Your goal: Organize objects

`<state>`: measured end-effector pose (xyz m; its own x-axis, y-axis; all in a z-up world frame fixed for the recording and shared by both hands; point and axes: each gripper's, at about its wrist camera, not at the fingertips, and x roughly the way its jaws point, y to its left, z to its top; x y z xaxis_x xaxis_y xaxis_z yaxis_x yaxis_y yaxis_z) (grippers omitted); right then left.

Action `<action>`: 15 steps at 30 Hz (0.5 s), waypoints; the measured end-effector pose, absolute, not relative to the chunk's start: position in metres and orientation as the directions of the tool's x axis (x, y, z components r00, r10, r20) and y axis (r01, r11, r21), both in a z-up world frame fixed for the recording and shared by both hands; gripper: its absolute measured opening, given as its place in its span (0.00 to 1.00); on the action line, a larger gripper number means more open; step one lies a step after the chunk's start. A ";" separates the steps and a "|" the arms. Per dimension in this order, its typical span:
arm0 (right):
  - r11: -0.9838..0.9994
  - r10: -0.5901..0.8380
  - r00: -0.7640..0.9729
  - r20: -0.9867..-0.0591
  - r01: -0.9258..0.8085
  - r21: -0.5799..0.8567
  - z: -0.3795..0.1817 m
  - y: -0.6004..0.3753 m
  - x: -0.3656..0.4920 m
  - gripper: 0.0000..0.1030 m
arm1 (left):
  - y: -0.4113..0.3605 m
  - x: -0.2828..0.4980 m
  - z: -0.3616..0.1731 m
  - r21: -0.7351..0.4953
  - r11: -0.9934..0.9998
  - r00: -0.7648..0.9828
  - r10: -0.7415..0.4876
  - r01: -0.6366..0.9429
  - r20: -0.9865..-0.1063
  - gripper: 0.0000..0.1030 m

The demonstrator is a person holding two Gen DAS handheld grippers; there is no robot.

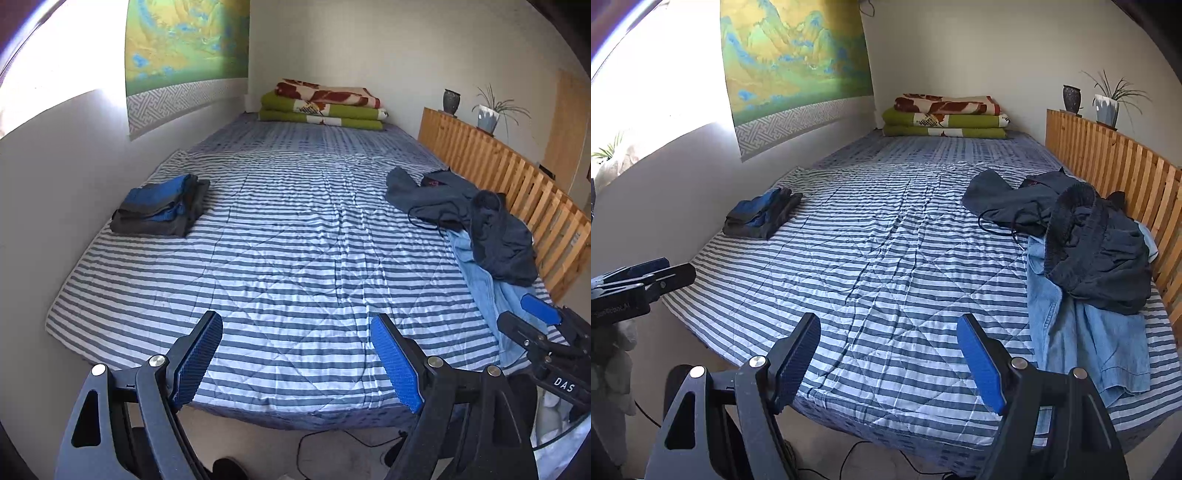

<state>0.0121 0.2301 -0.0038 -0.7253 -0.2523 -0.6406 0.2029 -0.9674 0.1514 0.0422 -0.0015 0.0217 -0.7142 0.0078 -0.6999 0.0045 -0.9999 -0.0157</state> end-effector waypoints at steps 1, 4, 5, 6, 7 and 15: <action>-0.966 -0.260 -0.722 -0.641 0.205 0.160 -0.004 0.231 0.011 0.71 | 0.000 0.040 0.021 -0.007 -1.000 -0.715 0.001 0.006 -0.699 0.83; -0.966 -0.256 -0.715 -0.650 0.207 0.153 -0.007 0.227 0.005 0.71 | -0.001 0.034 0.019 0.005 -1.000 -0.723 -0.022 0.026 -0.691 0.83; -0.967 -0.252 -0.712 -0.655 0.209 0.145 -0.009 0.224 0.002 0.71 | -0.004 0.032 0.018 -0.005 -0.999 -0.723 -0.023 0.036 -0.691 0.83; -0.968 -0.249 -0.710 -0.659 0.210 0.139 -0.010 0.223 0.000 0.71 | -0.008 0.029 0.016 -0.013 -0.999 -0.723 -0.024 0.046 -0.690 0.83; -0.969 -0.243 -0.707 -0.664 0.210 0.131 -0.013 0.220 -0.003 0.71 | -0.011 0.028 0.015 -0.015 -0.998 -0.723 -0.029 0.054 -0.690 0.83; -0.972 -0.224 -0.666 -0.711 0.201 0.118 -0.028 0.203 -0.021 0.71 | -0.046 0.012 -0.006 -0.036 -0.993 -0.715 -0.058 0.115 -0.697 0.83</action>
